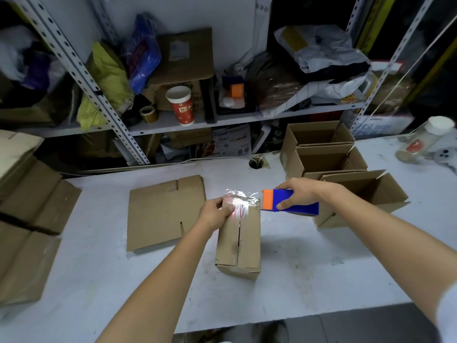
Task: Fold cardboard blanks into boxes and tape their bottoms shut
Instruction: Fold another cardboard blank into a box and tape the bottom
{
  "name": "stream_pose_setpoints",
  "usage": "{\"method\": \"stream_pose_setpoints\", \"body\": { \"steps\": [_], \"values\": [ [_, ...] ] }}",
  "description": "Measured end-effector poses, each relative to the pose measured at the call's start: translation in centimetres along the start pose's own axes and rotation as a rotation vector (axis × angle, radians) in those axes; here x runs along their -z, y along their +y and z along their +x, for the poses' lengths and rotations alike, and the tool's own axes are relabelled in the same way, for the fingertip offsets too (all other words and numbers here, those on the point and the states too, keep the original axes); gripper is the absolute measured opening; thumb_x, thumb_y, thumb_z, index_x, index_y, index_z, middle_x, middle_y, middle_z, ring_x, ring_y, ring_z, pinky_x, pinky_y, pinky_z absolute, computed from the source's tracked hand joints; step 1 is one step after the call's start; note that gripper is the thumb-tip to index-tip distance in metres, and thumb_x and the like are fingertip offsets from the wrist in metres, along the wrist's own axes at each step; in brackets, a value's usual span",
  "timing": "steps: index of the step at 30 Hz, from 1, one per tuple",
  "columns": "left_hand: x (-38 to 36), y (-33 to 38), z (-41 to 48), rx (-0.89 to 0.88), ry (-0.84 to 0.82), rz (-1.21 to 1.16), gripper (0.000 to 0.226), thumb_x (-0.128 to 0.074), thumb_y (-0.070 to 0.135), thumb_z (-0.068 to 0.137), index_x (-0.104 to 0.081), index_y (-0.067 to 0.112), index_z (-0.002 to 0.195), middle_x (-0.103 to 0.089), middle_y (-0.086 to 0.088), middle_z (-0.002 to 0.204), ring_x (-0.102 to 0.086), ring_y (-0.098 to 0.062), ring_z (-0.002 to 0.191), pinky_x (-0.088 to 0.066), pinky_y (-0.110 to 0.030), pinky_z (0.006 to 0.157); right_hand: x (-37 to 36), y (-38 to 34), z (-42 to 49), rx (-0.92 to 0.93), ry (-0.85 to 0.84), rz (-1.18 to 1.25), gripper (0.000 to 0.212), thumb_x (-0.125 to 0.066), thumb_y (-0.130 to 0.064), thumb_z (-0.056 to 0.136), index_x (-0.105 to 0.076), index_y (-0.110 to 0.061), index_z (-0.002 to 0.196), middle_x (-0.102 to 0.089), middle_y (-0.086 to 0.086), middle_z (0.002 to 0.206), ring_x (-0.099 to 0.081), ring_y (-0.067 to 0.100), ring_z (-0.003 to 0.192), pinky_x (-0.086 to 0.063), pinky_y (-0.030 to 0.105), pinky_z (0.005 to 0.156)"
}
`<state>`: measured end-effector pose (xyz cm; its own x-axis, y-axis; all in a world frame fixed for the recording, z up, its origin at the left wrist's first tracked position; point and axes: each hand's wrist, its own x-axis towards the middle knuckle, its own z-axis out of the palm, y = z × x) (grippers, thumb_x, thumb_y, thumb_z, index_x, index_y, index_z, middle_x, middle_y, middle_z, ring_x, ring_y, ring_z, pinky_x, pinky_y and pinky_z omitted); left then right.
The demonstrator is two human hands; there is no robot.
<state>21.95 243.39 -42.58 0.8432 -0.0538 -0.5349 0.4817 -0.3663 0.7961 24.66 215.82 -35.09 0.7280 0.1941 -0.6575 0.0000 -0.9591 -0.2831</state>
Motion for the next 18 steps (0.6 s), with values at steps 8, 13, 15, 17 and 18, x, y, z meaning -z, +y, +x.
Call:
{"method": "stream_pose_setpoints", "body": {
  "steps": [8, 13, 15, 17, 18],
  "values": [
    [4.5, -1.2, -0.4, 0.06, 0.244, 0.046, 0.03, -0.067, 0.018, 0.094, -0.066, 0.016, 0.124, -0.069, 0.003, 0.115, -0.064, -0.02, 0.104, -0.05, -0.037, 0.1, -1.0, 6.5, -3.7, -0.268, 0.006, -0.269, 0.067, -0.073, -0.057, 0.082, -0.046, -0.023, 0.134, -0.056, -0.005, 0.111, -0.054, 0.016, 0.096, -0.049, 0.029, 0.076],
    [3.0, -0.6, -0.8, 0.082, 0.164, 0.007, 0.04, -0.069, 0.025, 0.092, -0.062, 0.018, 0.131, -0.07, 0.0, 0.113, -0.066, -0.022, 0.106, -0.052, -0.044, 0.1, -3.3, 4.4, -1.5, -0.078, 0.152, -0.06, 0.069, -0.066, -0.061, 0.086, -0.043, -0.03, 0.143, -0.059, -0.004, 0.125, -0.056, 0.018, 0.105, -0.053, 0.034, 0.085],
    [1.9, -0.5, -1.1, 0.077, 0.131, -0.017, 0.04, -0.068, 0.029, 0.092, -0.063, 0.022, 0.131, -0.071, 0.002, 0.11, -0.068, -0.022, 0.103, -0.054, -0.046, 0.097, -4.3, 3.2, -0.7, -0.065, 0.182, -0.014, 0.074, -0.063, -0.06, 0.088, -0.035, -0.032, 0.151, -0.055, -0.001, 0.136, -0.056, 0.021, 0.112, -0.053, 0.036, 0.087],
    [0.9, -0.6, -1.3, 0.077, 0.103, -0.039, 0.041, -0.066, 0.031, 0.092, -0.062, 0.025, 0.133, -0.071, 0.001, 0.11, -0.069, -0.022, 0.1, -0.056, -0.045, 0.094, -5.7, 2.5, -0.1, -0.085, 0.207, 0.018, 0.072, -0.062, -0.056, 0.09, -0.033, -0.031, 0.152, -0.055, 0.002, 0.138, -0.057, 0.024, 0.115, -0.053, 0.037, 0.087],
    [0.4, -0.4, -1.6, 0.085, 0.091, -0.047, 0.039, -0.064, 0.031, 0.094, -0.06, 0.026, 0.133, -0.071, 0.001, 0.11, -0.068, -0.022, 0.1, -0.057, -0.043, 0.09, -6.6, 2.2, 0.1, -0.101, 0.215, 0.03, 0.069, -0.061, -0.052, 0.092, -0.033, -0.03, 0.151, -0.056, 0.003, 0.137, -0.058, 0.025, 0.114, -0.053, 0.037, 0.087]
  ]
}}
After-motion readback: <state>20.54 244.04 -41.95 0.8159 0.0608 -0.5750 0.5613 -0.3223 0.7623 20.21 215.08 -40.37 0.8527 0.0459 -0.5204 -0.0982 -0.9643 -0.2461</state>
